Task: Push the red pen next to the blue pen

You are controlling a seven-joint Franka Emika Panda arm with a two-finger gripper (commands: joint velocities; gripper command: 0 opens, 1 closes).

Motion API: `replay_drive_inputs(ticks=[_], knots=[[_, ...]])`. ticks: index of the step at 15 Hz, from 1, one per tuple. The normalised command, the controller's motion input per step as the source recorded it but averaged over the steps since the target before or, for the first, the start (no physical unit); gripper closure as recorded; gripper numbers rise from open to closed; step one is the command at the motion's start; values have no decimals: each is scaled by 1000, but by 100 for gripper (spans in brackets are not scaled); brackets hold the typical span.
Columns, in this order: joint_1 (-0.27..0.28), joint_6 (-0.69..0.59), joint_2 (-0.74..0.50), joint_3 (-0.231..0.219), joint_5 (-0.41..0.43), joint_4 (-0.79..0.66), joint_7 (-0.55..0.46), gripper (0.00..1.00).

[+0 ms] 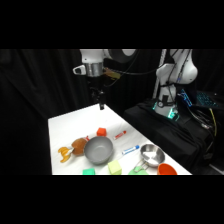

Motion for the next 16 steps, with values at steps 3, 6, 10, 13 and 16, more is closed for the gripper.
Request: replay_drive_inputs(ticks=[3,6,10,13,16], knots=[[-19,42,-32,16,-25,-47,13,0],[-30,177,-175,3,-58,-249,11,0],[-40,325,-294,-11,-59,-468,4,0],[-44,426,-277,-25,-70,-549,-7,0],[-59,531,-130,-48,-64,-492,-74,0]])
